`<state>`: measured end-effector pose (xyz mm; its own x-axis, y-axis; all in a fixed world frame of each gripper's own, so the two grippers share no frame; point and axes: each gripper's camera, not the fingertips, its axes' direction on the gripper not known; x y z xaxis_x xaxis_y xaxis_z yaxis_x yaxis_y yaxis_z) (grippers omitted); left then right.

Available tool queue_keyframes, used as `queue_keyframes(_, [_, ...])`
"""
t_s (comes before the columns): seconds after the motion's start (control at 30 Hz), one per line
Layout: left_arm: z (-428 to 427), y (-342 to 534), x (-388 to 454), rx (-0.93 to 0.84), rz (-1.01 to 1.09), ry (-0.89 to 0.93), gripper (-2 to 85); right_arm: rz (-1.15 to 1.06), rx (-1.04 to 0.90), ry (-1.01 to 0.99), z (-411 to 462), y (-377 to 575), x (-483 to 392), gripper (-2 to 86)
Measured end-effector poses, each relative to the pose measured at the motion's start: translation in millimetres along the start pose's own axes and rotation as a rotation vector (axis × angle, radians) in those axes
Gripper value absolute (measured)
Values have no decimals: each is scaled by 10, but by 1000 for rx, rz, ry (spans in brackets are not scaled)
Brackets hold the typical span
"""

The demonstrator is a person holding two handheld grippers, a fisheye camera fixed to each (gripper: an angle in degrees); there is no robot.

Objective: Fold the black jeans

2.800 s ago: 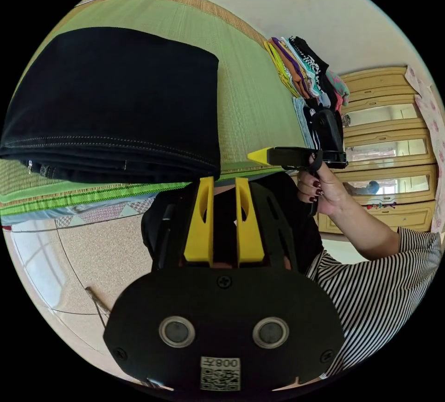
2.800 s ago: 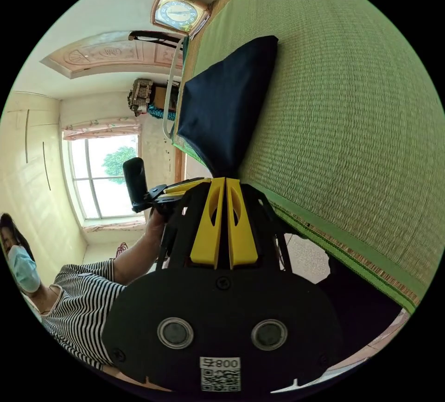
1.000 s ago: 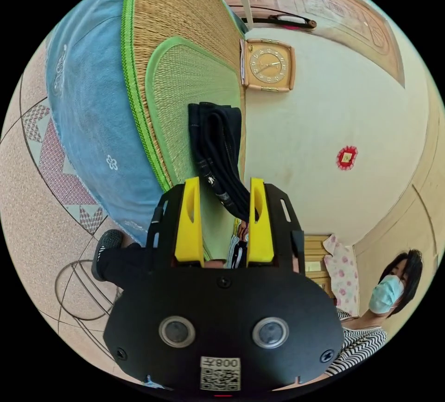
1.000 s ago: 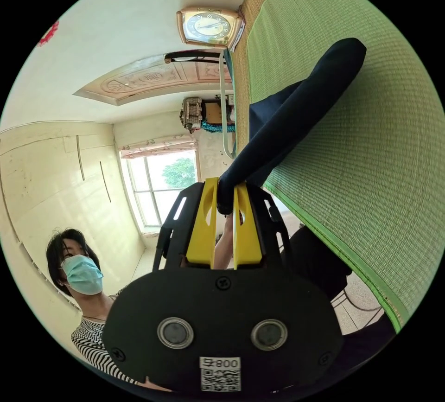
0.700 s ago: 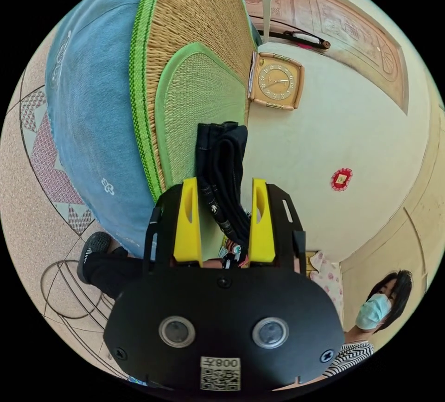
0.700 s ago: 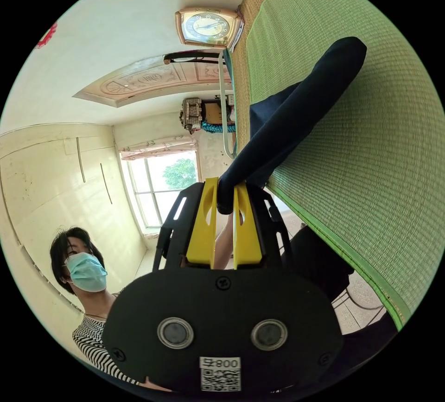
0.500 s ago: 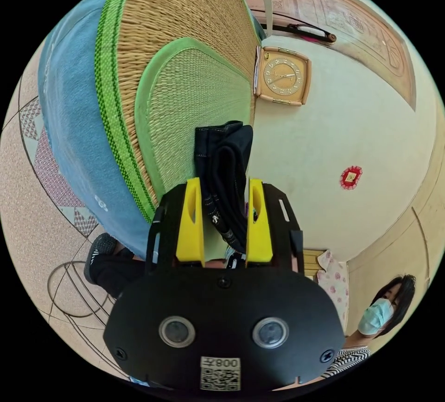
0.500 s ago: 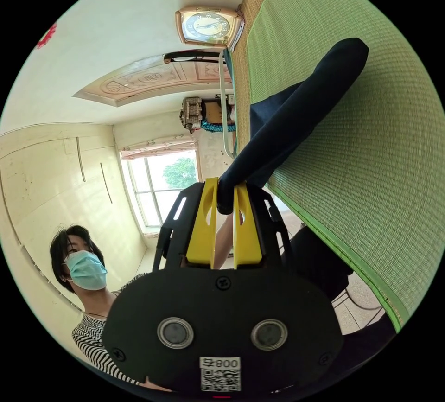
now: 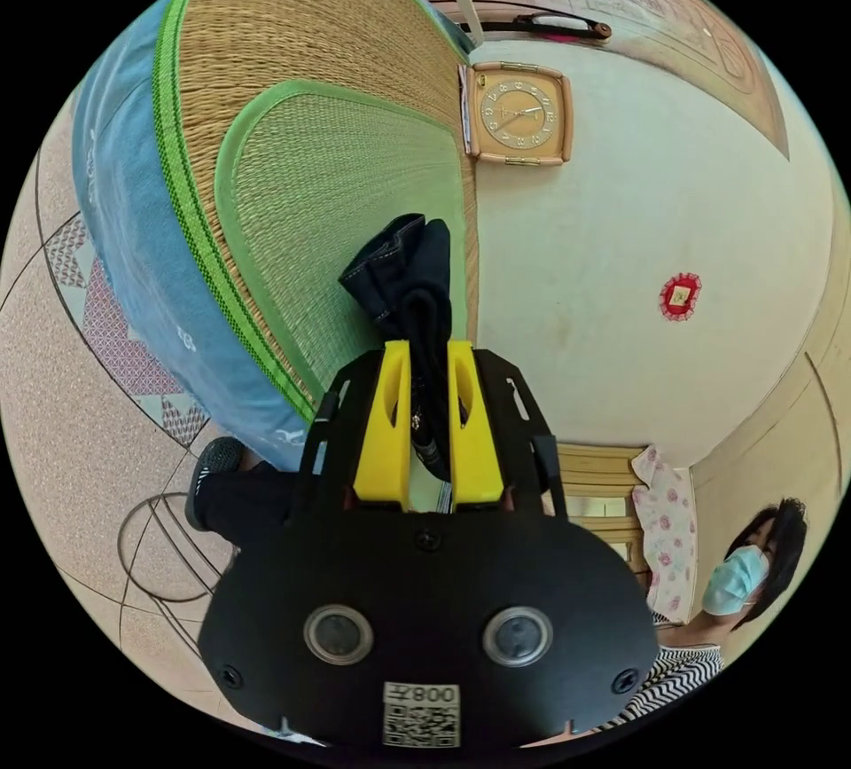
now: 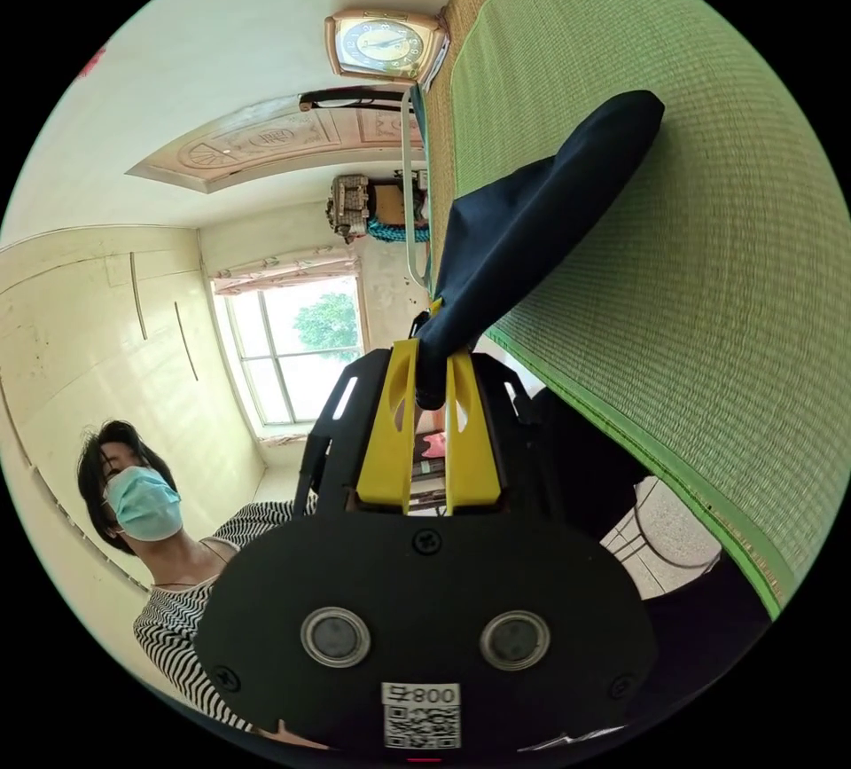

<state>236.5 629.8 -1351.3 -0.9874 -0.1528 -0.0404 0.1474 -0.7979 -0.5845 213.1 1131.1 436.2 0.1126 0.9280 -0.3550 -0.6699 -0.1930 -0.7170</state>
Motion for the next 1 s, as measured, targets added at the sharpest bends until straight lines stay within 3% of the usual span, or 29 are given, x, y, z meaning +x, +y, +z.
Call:
queue_keyframes(0.27, [338, 448, 1036, -47, 77, 6, 72, -51, 22, -61, -623, 1006, 318, 44])
queue_keyframes(0.5, [1144, 609, 2230, -157, 211, 2, 71, -126, 170, -122, -1571, 1981, 556, 36])
queue_keyframes(0.7, [2529, 780, 3484, -345, 330, 23, 70, -221, 396, -107, -2782, 2888, 637, 27])
queue_keyframes(1.0, [5506, 1626, 5783, -701, 529, 214, 69, -379, 827, 60, -5036, 4529, 529, 24])
